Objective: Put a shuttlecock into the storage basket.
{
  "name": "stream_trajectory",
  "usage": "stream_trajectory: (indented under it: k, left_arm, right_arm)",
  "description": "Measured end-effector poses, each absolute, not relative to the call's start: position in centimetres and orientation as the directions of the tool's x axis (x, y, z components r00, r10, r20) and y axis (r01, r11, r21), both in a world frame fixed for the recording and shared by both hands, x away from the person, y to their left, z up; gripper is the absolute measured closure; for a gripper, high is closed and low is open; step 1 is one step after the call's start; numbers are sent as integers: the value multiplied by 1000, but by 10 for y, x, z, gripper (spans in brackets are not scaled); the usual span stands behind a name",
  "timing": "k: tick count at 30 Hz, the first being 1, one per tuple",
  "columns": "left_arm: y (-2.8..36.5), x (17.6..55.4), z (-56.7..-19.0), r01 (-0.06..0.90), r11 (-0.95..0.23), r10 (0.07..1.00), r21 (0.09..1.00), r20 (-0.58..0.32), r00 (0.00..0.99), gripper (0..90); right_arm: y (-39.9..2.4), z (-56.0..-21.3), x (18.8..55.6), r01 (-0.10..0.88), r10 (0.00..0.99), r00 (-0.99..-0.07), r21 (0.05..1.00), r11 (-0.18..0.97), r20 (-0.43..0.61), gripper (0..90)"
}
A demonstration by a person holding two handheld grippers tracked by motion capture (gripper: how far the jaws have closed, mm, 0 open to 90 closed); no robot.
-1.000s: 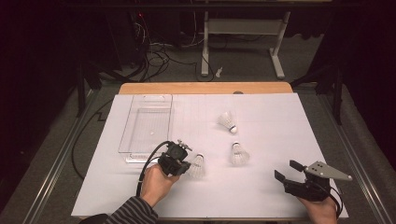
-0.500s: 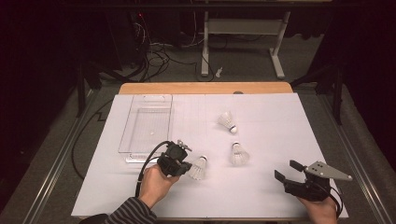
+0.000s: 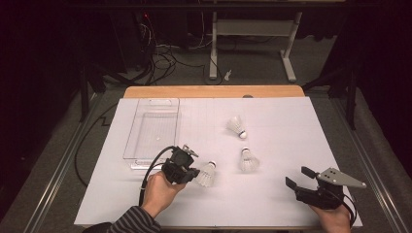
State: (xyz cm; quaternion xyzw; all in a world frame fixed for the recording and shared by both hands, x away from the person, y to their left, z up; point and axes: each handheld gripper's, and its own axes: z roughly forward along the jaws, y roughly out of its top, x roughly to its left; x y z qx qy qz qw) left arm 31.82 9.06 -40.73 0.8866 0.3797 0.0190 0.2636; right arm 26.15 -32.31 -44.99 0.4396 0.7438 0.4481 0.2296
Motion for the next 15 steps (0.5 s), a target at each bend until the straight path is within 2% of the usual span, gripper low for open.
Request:
stream_trajectory:
  k: [15]
  left_arm:
    - [96,315,-396,655,-564,677,503,-173,715,895]
  right_arm:
    - [-323,-450,261,447,860,-508,869,213,51,273]
